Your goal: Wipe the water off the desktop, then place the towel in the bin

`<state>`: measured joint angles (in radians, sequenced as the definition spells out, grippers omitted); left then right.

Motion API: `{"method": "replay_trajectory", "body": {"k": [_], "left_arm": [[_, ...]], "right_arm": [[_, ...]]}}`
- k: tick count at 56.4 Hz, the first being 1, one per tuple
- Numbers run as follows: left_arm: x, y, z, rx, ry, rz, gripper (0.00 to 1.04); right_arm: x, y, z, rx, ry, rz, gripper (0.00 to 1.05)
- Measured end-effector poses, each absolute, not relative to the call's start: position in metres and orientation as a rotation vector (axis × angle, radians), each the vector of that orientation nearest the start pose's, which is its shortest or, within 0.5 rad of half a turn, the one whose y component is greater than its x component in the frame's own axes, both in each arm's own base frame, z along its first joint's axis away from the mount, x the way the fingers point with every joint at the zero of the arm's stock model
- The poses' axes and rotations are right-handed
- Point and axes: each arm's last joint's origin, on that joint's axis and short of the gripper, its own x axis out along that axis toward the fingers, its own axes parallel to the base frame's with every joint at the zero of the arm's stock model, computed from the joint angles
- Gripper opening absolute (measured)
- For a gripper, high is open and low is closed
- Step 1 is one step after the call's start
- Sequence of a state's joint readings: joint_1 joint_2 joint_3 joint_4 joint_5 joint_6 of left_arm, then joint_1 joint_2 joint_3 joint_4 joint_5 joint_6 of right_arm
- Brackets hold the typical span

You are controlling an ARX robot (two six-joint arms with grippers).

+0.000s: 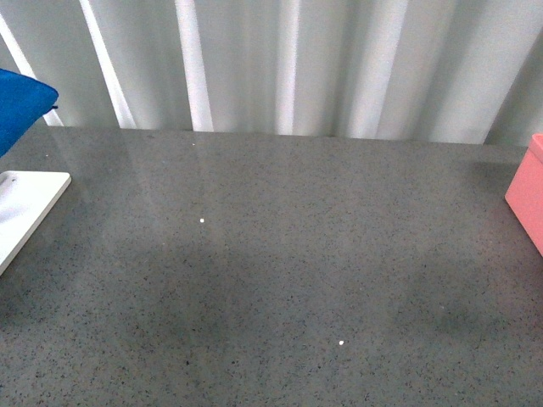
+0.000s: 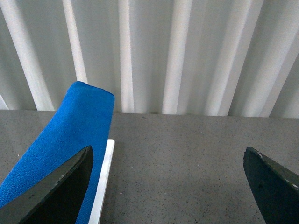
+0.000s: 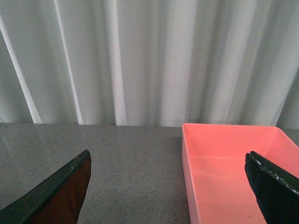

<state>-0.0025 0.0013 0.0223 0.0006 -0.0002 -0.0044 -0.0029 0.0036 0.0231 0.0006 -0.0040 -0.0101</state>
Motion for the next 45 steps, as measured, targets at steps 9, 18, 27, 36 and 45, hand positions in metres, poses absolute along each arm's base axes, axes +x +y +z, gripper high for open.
{"method": "replay_trajectory", "body": {"k": [9,18,27,36,45], "left_arm": [[0.099,0.003,0.166,-0.120,0.263,-0.007,0.98],[0.118,0.013,0.181,-0.178,0.376,-0.017,0.98],[0.178,0.026,0.212,-0.054,0.430,0.013,0.98],[0.239,0.032,0.223,0.047,0.499,0.012,0.98],[0.291,0.038,0.234,0.100,0.505,0.010,0.98]], "right_arm": [[0.096,0.000,0.171,-0.011,-0.020,0.002,0.98],[0.096,0.000,0.171,-0.010,-0.020,0.001,0.98],[0.096,0.000,0.171,-0.010,-0.020,0.001,0.98],[0.096,0.000,0.171,-0.010,-0.020,0.001,0.98],[0.096,0.000,0.171,-0.010,-0.020,0.001,0.98]]}}
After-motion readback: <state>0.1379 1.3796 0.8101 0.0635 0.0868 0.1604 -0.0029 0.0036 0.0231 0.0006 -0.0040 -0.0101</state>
